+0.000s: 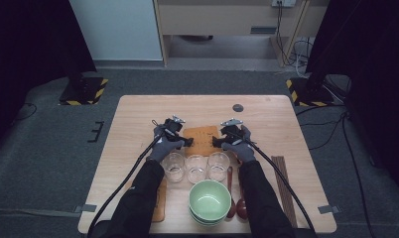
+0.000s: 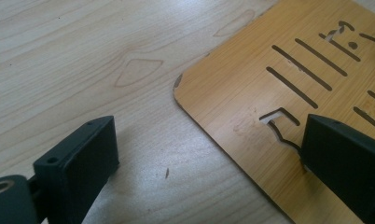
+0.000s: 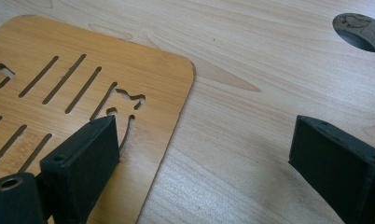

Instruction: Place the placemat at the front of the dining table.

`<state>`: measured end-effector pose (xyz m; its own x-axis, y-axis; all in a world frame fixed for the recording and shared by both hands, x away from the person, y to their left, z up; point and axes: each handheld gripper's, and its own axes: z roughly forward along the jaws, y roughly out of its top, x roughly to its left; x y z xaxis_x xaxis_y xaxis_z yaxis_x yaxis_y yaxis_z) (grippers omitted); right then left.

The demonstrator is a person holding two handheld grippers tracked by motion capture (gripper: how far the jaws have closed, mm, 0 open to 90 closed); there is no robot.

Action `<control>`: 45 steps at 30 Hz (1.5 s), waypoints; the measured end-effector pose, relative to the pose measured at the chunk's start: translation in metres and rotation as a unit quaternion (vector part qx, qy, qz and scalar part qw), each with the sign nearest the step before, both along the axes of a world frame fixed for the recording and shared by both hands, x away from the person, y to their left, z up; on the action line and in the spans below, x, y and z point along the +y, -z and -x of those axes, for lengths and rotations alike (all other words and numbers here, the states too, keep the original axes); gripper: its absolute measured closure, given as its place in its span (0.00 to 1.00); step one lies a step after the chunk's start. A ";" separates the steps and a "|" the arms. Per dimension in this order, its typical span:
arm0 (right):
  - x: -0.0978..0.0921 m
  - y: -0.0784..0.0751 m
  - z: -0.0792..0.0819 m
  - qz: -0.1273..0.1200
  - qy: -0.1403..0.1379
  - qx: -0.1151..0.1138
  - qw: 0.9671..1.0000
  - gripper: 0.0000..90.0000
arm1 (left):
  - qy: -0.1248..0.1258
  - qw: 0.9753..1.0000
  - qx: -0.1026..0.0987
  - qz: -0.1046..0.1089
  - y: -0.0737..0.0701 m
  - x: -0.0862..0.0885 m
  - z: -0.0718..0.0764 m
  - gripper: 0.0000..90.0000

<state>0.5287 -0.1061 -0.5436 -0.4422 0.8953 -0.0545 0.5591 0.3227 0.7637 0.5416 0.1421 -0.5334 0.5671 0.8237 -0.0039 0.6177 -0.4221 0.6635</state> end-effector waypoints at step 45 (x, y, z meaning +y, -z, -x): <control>0.011 0.000 -0.013 0.009 0.014 -0.006 1.000 0.08 | -0.021 0.999 -0.041 0.019 0.006 0.011 -0.016 0.04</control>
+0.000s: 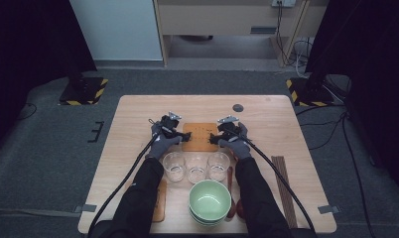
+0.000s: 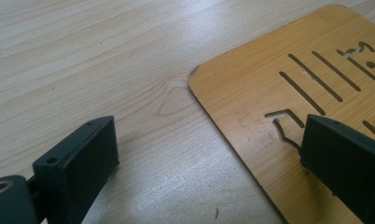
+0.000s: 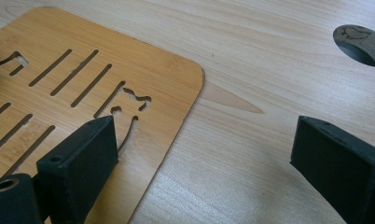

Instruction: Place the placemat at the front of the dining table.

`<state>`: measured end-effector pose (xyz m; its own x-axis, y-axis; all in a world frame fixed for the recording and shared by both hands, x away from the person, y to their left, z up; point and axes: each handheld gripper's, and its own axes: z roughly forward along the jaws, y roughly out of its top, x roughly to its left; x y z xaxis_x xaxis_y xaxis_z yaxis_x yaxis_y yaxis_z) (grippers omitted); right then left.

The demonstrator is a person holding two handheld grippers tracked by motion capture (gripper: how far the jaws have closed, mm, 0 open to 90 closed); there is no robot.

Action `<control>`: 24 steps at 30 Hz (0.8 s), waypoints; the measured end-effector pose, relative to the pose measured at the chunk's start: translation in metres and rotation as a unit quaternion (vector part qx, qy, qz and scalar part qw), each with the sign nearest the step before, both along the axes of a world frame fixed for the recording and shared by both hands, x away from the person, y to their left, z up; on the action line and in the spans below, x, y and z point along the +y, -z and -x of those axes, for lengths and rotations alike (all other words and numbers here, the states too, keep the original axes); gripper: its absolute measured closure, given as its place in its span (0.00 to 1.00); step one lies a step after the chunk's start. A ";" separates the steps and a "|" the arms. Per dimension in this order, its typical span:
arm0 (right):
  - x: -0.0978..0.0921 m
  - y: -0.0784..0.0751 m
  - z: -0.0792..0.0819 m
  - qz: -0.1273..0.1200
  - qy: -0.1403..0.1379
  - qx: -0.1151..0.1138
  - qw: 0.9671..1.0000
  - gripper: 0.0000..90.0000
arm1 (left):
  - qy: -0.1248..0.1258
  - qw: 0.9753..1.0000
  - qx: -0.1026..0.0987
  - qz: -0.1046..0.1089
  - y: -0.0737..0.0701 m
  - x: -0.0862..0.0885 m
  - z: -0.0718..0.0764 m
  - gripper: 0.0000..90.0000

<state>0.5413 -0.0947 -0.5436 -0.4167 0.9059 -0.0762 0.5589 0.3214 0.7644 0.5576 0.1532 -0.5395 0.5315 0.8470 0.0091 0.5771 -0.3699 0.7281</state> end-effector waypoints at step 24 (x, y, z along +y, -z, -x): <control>-0.013 -0.007 0.016 -0.017 -0.026 -0.020 0.999 0.09 | 0.034 0.999 -0.021 -0.013 -0.005 0.009 0.025 0.06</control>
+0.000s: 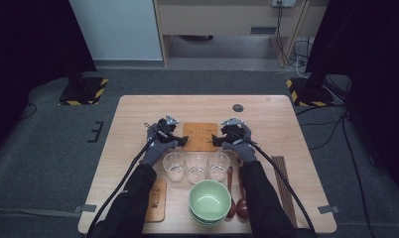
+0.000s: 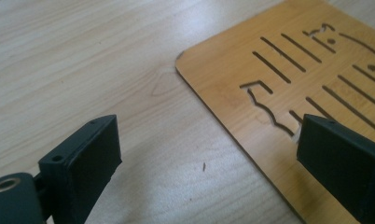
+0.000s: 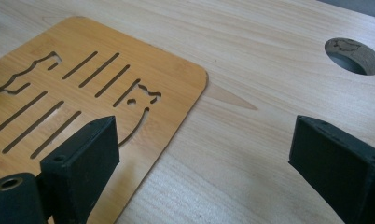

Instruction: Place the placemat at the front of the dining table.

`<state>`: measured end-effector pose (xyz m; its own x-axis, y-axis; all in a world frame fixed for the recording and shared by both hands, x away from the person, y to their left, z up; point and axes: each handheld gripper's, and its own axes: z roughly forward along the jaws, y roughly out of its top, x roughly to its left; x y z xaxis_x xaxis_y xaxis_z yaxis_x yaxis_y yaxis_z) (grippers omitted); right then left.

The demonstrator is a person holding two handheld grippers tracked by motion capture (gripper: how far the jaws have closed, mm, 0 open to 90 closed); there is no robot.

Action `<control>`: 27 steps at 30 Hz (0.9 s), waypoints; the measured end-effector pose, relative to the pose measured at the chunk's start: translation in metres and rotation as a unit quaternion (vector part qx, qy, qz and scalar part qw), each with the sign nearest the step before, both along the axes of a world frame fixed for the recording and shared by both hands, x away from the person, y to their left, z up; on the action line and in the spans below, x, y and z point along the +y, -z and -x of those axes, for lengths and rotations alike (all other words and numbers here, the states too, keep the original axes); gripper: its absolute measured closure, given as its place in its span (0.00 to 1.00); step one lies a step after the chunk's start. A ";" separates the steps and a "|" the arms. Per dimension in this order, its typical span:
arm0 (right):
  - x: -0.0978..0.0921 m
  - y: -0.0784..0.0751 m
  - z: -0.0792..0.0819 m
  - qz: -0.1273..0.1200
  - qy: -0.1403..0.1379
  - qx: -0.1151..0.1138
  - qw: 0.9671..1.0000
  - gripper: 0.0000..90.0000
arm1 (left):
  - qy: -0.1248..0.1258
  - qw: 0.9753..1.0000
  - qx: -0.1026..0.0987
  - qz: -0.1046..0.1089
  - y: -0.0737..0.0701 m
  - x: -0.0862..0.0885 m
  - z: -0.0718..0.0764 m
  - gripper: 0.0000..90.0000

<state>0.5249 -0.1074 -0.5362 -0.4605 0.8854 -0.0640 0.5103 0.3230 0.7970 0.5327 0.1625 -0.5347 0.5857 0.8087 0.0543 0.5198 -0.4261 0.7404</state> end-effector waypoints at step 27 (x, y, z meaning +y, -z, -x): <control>0.010 0.007 -0.001 0.012 -0.016 0.023 1.000 0.09 | 0.011 1.000 -0.008 -0.007 0.004 -0.012 -0.006 0.03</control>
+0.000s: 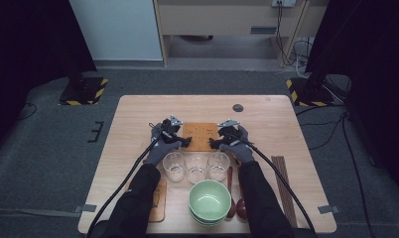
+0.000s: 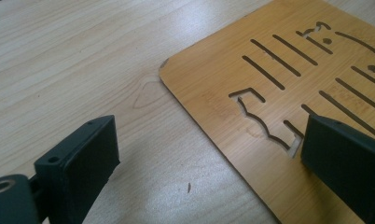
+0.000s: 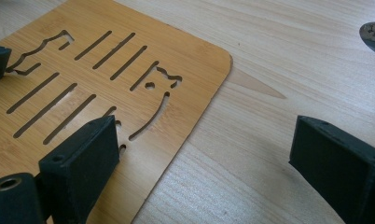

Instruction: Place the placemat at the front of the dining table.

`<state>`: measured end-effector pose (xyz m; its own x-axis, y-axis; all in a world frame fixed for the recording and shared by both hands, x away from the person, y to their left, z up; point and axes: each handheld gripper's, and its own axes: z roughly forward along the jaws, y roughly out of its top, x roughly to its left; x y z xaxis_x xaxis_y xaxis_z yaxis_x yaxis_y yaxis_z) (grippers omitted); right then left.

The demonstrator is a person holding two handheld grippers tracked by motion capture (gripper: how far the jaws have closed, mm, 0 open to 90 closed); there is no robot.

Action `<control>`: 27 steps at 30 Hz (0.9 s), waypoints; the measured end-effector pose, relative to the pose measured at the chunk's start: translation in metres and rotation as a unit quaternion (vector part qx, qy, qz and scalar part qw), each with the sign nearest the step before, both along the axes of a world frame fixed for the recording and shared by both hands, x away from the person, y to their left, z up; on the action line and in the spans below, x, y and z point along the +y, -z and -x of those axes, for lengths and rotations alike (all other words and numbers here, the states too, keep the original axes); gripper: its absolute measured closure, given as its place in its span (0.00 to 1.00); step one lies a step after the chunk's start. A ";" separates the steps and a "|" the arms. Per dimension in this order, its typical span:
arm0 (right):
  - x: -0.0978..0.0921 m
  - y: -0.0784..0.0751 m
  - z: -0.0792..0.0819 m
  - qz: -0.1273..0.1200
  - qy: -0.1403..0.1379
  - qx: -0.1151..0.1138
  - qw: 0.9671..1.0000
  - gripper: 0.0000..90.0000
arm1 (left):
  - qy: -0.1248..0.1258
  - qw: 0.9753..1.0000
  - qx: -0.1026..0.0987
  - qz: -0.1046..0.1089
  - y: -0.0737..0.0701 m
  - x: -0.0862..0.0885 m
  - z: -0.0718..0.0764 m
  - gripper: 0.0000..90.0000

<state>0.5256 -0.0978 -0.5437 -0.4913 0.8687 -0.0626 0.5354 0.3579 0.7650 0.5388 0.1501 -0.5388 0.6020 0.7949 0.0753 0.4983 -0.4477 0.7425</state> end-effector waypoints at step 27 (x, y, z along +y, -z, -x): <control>0.003 0.000 -0.004 0.004 0.010 0.002 1.000 0.10 | -0.008 1.000 -0.006 -0.005 0.000 0.001 -0.005 0.06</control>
